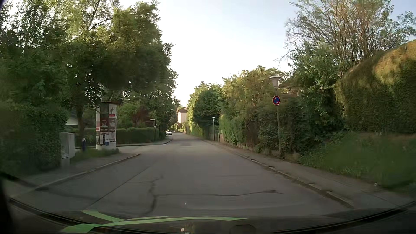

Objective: Follow the waypoints while adhering to traffic rules and regulations

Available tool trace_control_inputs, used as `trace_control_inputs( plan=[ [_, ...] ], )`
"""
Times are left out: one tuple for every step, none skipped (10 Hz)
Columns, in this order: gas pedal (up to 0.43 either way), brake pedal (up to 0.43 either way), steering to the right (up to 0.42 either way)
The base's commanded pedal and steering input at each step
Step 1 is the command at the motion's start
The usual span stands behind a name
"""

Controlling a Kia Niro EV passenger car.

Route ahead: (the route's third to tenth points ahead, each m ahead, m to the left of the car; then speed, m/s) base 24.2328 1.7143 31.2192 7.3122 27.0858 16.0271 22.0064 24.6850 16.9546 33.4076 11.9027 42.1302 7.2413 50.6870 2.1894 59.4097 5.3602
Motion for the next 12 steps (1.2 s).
trace_control_inputs(
  plan=[
    [0.000,0.146,-0.020],
    [0.000,0.140,-0.020],
    [0.000,0.140,-0.022],
    [0.000,0.140,-0.023],
    [0.000,0.140,-0.023],
    [0.000,0.134,-0.023],
    [0.000,0.128,-0.023],
    [0.000,0.104,-0.023],
    [0.000,0.085,-0.024],
    [0.000,0.079,-0.024],
    [0.000,0.079,-0.024],
    [0.000,0.067,-0.024]
  ],
)
